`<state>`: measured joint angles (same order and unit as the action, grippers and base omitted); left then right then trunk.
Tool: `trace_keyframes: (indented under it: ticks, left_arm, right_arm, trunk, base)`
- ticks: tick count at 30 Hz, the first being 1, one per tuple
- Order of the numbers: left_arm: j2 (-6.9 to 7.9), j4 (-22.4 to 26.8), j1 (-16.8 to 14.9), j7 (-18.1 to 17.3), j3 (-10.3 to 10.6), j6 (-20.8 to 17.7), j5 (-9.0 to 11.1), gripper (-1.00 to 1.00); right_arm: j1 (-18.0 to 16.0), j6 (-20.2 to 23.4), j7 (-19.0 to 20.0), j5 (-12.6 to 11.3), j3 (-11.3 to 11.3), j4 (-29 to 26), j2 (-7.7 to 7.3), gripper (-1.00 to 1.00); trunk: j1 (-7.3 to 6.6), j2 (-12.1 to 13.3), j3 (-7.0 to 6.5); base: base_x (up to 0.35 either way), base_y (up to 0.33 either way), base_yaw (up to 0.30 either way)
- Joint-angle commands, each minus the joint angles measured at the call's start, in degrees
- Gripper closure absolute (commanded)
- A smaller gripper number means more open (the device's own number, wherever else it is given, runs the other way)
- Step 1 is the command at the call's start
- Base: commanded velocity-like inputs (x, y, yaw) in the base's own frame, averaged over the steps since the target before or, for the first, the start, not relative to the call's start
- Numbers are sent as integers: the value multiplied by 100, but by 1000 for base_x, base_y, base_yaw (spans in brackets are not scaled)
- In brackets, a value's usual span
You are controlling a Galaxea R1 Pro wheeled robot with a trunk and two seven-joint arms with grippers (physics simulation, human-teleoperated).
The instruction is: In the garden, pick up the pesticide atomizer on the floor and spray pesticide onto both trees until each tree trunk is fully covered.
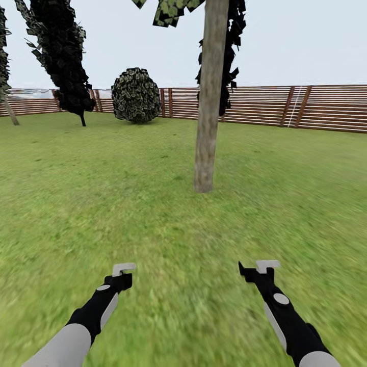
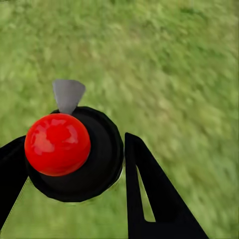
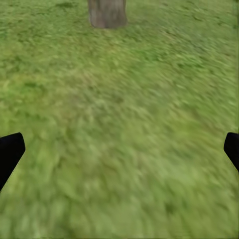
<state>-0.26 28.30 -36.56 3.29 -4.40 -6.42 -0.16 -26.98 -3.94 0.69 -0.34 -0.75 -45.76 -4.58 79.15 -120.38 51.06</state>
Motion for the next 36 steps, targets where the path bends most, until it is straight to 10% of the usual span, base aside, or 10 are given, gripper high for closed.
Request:
trace_keyframes:
  ticks: [1,36]
  left_arm:
    - [0,0,0,-1,4,0,-2,100]
    - [0,0,0,-22,-8,0,7,100]
  right_arm:
    - [0,-27,0,0,-2,20,-6,-100]
    - [0,-72,10,16,-40,577,0,-100]
  trunk:
    - [0,0,0]
    - [0,0,-100]
  base:
    - [332,57,0]
    - [338,35,-105]
